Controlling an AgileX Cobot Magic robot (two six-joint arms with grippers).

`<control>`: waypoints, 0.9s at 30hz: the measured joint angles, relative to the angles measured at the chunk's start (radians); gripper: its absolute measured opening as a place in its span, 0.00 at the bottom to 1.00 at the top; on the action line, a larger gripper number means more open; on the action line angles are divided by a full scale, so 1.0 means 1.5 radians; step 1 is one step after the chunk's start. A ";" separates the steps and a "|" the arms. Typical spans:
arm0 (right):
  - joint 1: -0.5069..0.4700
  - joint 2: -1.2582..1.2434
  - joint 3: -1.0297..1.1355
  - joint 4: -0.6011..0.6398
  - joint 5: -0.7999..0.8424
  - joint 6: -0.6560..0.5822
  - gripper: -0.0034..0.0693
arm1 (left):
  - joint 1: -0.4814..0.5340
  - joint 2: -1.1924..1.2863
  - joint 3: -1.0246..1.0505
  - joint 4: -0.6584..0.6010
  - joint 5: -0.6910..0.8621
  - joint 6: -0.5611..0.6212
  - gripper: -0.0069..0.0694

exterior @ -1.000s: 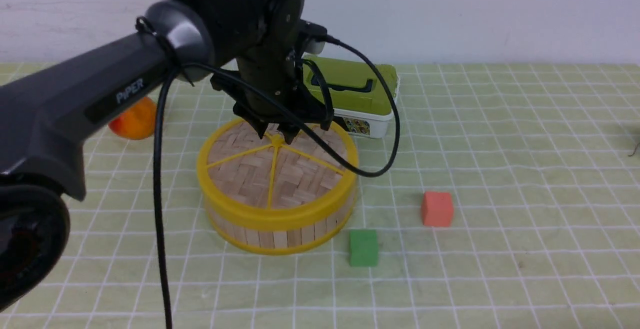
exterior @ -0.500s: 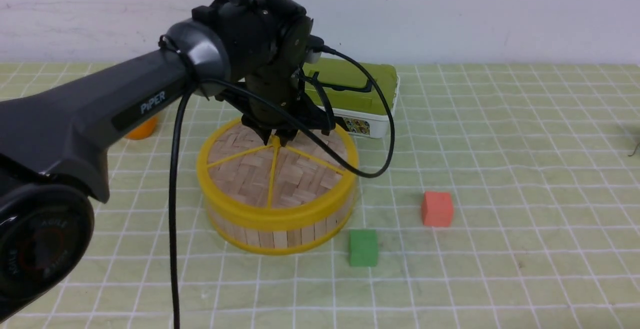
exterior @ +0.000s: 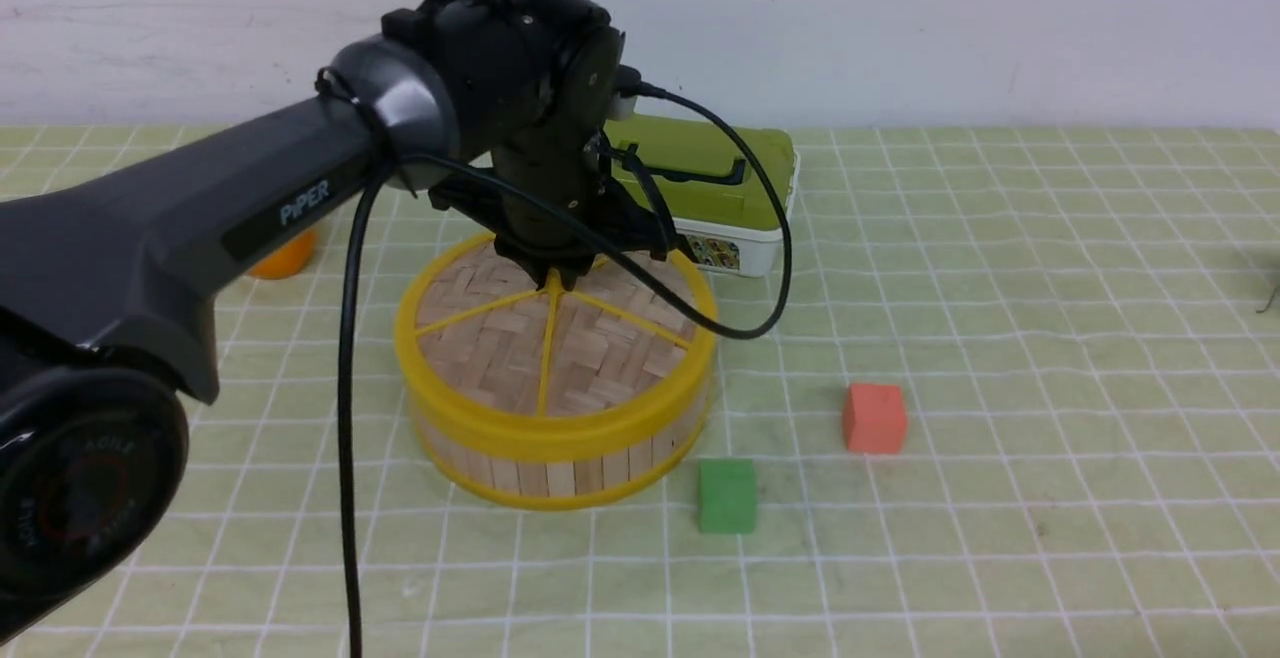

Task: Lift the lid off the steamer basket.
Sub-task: Use the left arm to lift the lid of the steamer, then use the left arm to place the steamer lid on the table

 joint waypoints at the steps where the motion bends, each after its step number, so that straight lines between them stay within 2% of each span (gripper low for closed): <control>1: 0.000 0.000 0.000 0.000 0.000 0.000 0.38 | 0.000 -0.004 -0.004 -0.002 0.004 0.000 0.23; 13: 0.000 0.000 0.000 0.000 0.000 0.000 0.38 | 0.009 -0.163 -0.025 0.023 0.073 0.054 0.23; 17: 0.000 0.000 0.000 0.000 0.000 0.000 0.38 | 0.081 -0.249 0.045 0.034 0.069 0.057 0.23; 23: 0.000 0.000 0.000 0.000 0.000 0.000 0.38 | 0.245 -0.358 0.289 0.051 -0.012 0.004 0.23; 27: 0.000 0.000 0.000 0.000 0.000 0.000 0.38 | 0.293 -0.380 0.420 0.051 -0.073 -0.029 0.23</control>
